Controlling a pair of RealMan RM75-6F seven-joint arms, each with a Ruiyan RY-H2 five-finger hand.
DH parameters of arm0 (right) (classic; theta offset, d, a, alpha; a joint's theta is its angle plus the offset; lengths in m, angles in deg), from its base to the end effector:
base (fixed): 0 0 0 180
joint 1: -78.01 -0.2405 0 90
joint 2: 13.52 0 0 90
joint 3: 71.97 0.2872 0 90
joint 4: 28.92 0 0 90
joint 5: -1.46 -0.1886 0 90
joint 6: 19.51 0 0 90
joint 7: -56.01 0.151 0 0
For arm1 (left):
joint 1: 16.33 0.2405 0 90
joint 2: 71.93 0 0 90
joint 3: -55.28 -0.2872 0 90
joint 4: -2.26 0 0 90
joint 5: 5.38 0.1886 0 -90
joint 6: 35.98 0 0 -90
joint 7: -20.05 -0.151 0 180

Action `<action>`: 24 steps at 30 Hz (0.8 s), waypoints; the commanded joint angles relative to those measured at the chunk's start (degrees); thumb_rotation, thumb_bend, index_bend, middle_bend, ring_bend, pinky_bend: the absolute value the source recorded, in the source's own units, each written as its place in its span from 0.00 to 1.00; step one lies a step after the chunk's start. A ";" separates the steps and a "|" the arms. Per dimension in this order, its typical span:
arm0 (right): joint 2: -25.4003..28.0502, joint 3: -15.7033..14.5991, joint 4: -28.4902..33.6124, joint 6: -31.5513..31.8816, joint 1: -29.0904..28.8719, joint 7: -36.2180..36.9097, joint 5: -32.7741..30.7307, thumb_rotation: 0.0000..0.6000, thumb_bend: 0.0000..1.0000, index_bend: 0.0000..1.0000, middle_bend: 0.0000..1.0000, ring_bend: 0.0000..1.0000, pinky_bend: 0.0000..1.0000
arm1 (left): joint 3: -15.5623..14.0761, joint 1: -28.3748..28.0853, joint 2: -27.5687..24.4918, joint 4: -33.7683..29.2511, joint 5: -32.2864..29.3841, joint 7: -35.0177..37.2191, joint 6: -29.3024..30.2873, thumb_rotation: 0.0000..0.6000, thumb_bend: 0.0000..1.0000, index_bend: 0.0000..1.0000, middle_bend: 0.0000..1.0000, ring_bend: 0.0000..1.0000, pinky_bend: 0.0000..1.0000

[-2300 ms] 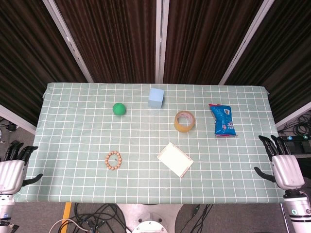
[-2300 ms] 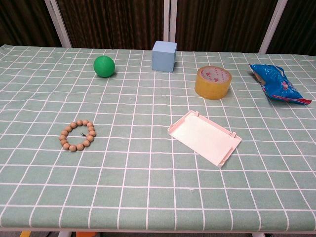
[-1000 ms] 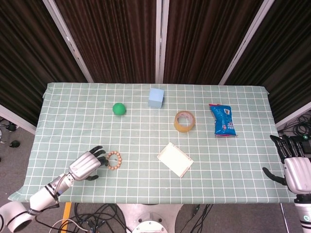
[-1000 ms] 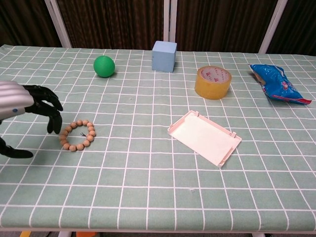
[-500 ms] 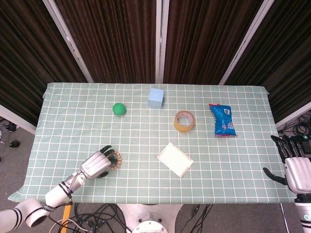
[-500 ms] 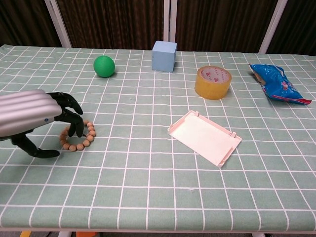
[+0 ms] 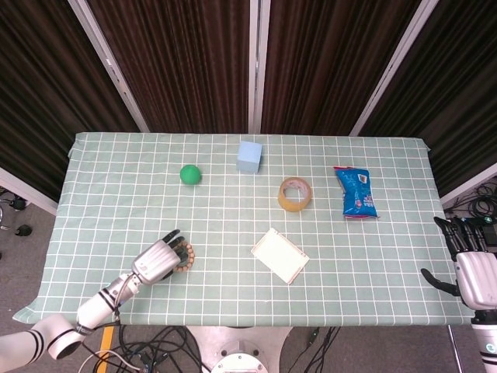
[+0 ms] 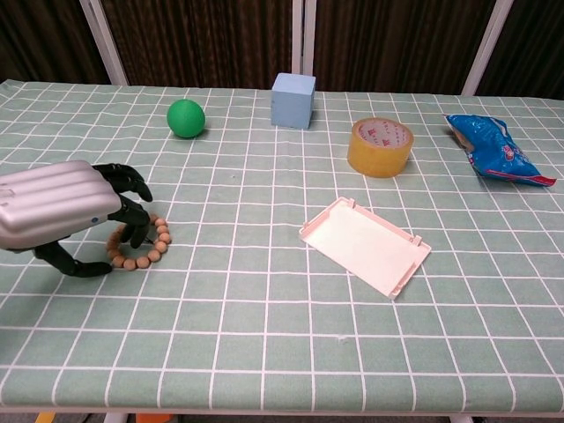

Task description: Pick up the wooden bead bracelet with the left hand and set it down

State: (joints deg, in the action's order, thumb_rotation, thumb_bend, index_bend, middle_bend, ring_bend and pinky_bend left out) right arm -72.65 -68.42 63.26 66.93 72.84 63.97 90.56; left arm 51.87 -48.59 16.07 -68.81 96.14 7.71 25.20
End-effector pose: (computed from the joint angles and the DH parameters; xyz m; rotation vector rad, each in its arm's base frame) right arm -0.3226 -0.1925 0.2237 1.3985 -0.8880 1.0010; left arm -0.2401 0.2866 -0.0103 -2.2537 -0.4385 -0.8210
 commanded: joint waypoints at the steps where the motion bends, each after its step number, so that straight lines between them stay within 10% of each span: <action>1: -0.03 0.00 0.03 0.02 0.01 -0.01 0.03 1.00 0.07 0.02 0.13 0.00 0.00 | -0.30 -0.08 0.38 0.55 -0.27 0.02 0.07 1.00 0.25 0.49 0.48 0.17 0.15; 24: -0.18 0.00 -0.27 0.96 0.64 1.01 0.18 1.00 0.07 0.02 0.13 0.00 0.00 | -1.08 1.10 4.28 7.29 -2.42 12.39 6.09 1.00 0.40 0.54 0.56 0.23 0.15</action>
State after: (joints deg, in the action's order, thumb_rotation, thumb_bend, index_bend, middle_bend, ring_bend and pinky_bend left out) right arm -72.82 -68.42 62.99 67.88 73.48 64.98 90.74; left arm 50.17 -48.09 19.82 -62.35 94.46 16.58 29.22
